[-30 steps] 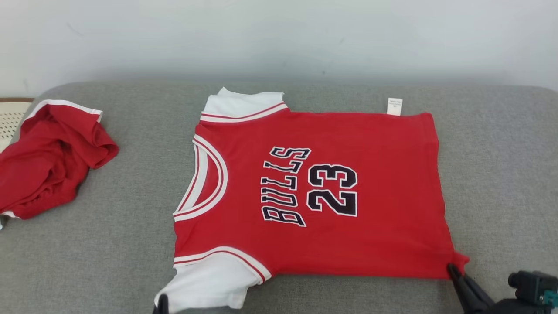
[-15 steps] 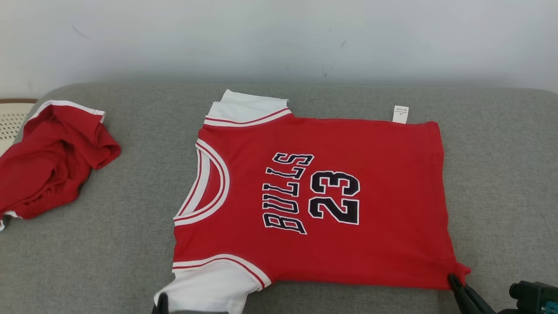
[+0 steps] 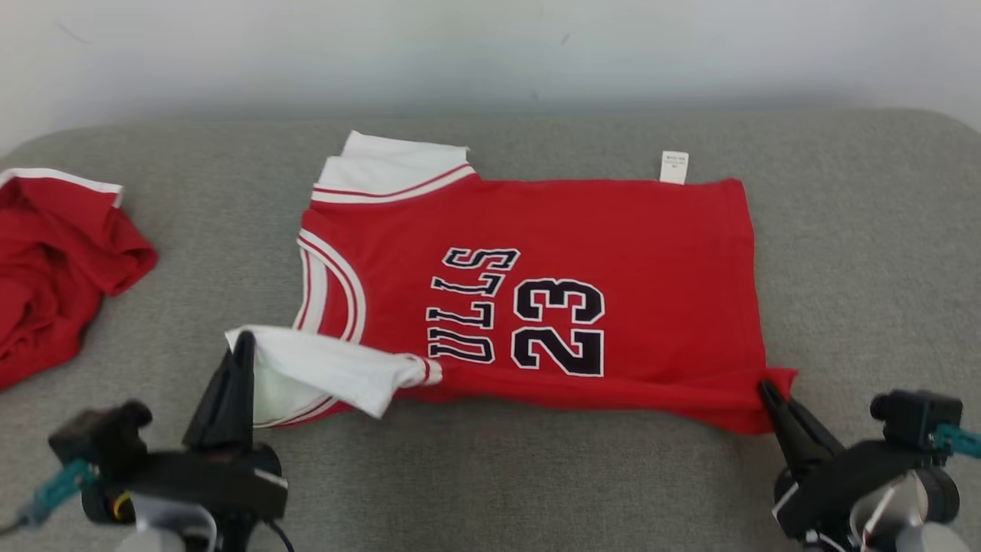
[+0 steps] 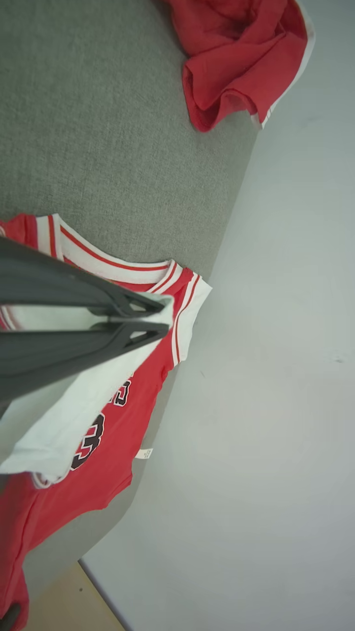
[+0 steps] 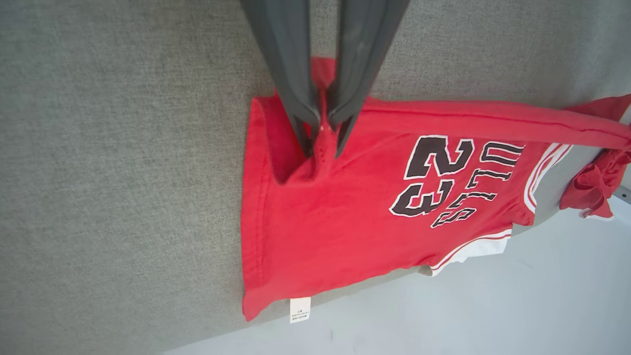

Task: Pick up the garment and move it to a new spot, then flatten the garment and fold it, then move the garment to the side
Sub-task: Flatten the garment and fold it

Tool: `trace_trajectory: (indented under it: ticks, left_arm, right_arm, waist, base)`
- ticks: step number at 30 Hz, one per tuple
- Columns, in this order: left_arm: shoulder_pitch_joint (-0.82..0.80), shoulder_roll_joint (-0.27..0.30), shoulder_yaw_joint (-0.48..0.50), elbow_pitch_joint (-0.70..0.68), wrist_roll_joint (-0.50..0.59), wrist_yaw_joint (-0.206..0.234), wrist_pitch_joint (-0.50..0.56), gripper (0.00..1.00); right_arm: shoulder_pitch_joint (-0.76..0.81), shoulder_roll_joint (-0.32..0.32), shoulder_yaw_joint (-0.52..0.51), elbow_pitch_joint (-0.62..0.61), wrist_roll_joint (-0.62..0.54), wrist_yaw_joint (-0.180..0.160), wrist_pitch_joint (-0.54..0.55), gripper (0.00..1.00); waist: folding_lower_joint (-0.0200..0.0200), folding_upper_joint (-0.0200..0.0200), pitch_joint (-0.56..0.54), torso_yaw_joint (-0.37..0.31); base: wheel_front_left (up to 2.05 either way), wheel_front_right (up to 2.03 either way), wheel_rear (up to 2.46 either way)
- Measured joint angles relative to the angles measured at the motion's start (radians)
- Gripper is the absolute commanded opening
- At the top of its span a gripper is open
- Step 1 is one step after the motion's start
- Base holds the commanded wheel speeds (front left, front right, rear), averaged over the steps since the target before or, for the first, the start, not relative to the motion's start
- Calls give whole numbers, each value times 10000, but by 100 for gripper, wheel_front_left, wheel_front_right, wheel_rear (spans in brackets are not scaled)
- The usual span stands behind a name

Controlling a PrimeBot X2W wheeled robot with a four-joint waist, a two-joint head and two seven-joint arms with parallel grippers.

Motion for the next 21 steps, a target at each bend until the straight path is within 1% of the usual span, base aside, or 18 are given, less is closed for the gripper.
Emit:
trace_trajectory:
  ticks: [4,8,14,15,20,21]
  left_arm:
    - [-1072,196,15,980,-157,-307,464,0]
    - [-1902,347,-125,1992,-130,-619,690,0]
    - [-2687,313,-278,3404,-132,-1051,627,0]
    - [-2793,303,-282,3638,-130,-1070,593,0]
    - [-3254,228,-347,4637,-125,-1329,359,0]
    - [-3322,188,-374,4821,-82,-1388,244,27]
  right_arm:
    - [-820,291,-4,479,-142,0,270,0]
    - [-1471,562,-13,1068,-163,0,479,0]
    - [-2225,767,65,1937,-228,0,460,0]
    - [-2328,802,94,2071,-255,0,431,0]
    - [-2732,922,180,2709,-288,0,199,0]
    - [-2792,930,213,2805,-301,0,81,42]
  waist:
    - [1,1,332,-240]
    - [1,1,589,-504]
    - [1,1,726,-810]
    - [1,1,717,-839]
    - [0,1,594,-844]
    - [1,1,571,-824]
  base:
    - [0,0,0]
    - [0,0,0]
    - [0,0,0]
    - [0,0,0]
    - [0,0,0]
    - [0,0,0]
